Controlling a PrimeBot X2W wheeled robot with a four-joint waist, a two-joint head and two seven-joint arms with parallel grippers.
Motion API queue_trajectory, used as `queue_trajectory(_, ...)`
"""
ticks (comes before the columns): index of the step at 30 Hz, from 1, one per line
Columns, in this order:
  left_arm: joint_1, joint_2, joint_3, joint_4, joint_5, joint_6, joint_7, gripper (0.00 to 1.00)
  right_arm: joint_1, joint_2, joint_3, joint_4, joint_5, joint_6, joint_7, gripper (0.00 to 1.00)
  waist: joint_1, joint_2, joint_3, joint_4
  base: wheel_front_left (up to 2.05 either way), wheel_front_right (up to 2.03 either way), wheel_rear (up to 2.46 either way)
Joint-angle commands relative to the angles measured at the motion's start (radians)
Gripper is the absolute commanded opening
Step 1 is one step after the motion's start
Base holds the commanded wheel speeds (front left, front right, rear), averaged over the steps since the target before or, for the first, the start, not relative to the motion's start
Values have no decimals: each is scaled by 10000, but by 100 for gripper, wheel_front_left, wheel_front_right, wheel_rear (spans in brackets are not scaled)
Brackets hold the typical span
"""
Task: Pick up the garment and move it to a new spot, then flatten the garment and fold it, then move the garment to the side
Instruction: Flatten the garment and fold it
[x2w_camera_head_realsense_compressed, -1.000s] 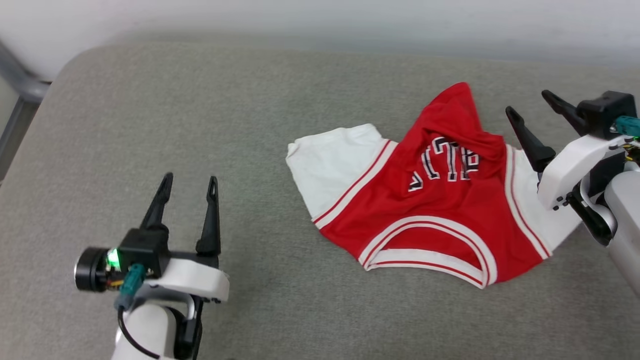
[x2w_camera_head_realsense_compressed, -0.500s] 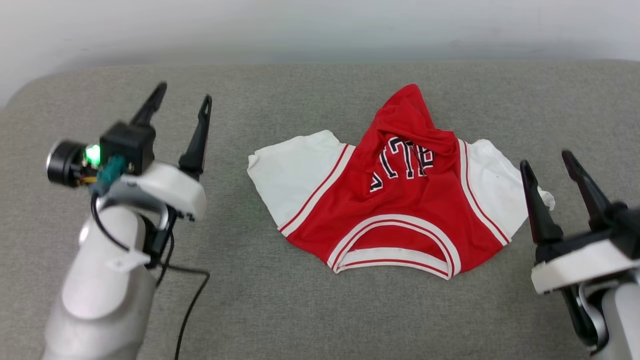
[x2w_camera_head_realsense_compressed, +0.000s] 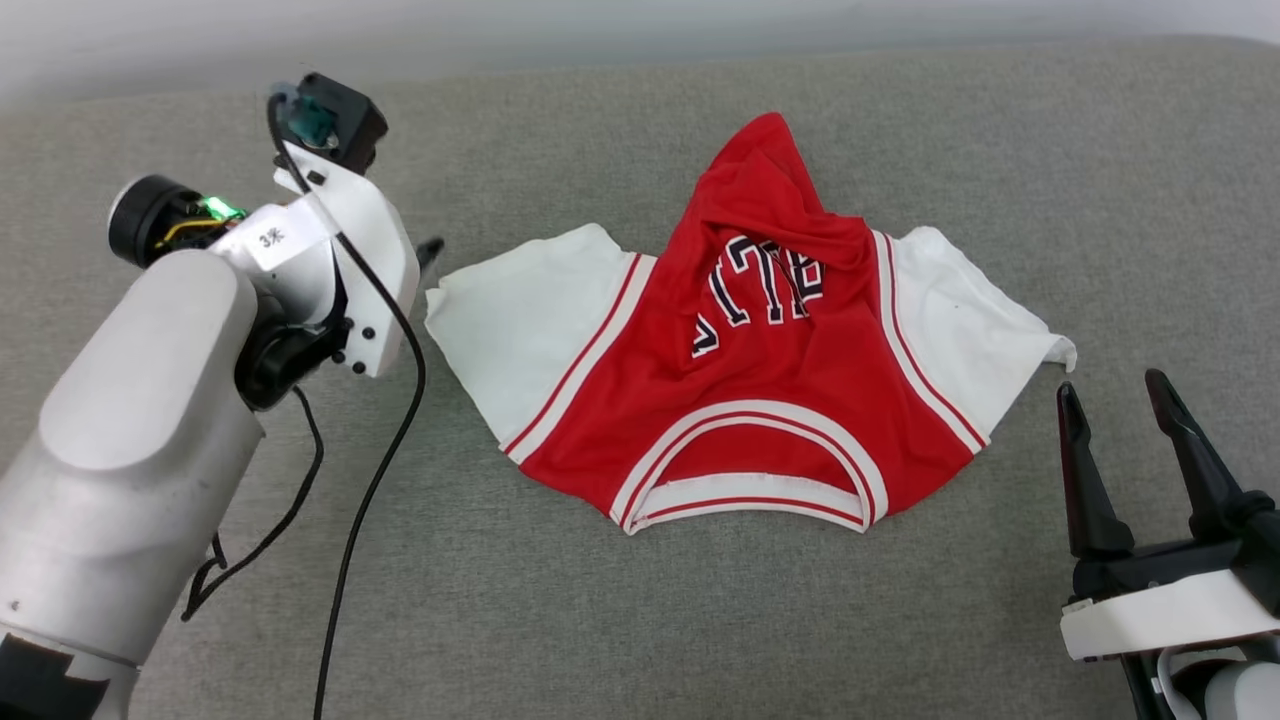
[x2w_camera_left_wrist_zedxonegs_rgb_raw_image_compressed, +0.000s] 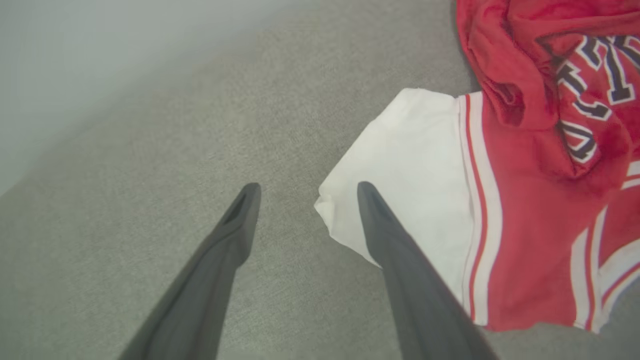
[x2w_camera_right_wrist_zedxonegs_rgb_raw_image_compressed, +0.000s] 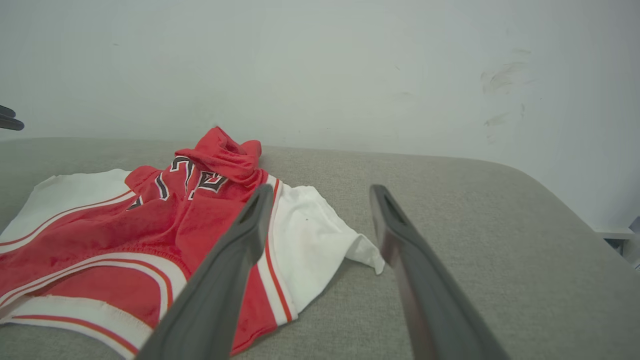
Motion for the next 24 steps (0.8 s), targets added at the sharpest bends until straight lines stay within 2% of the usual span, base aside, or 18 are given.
queue_trajectory(1,-247,128,-307,102,-385,-4,459,100,-122,57,42,-81,-27,-9,8,100,1,0,182,-130,0,0,0)
queue_trajectory(5,-631,392,-1094,385,-1109,-3,1472,100,-337,9,173,-65,-76,-7,31,100,1,0,469,-272,0,0,0)
queue_trajectory(8,-887,442,-1598,663,-1379,-4,1788,100,-487,-2,279,-19,-90,-7,6,100,1,0,717,-366,0,0,0)
queue_trajectory(13,-1132,449,-2190,1235,-1688,-5,1701,100,-775,42,460,85,-150,-9,-58,100,1,0,1110,-529,0,0,0)
queue_trajectory(20,-695,465,-3248,1981,-2131,-5,1846,100,-967,84,628,304,-209,-9,-149,100,1,0,1358,-688,0,0,0)
queue_trajectory(21,-629,489,-3439,1950,-2220,-8,1858,28,-962,88,621,341,-212,-9,-151,100,1,0,1353,-685,0,0,0)
queue_trajectory(22,-572,525,-3596,1878,-2312,-11,1786,0,-947,92,615,381,-207,-9,-170,100,1,0,1328,-676,0,0,0)
queue_trajectory(24,-580,639,-3721,1714,-2438,-11,1378,0,-888,83,572,457,-203,-9,-197,100,1,0,1212,-625,0,0,0)
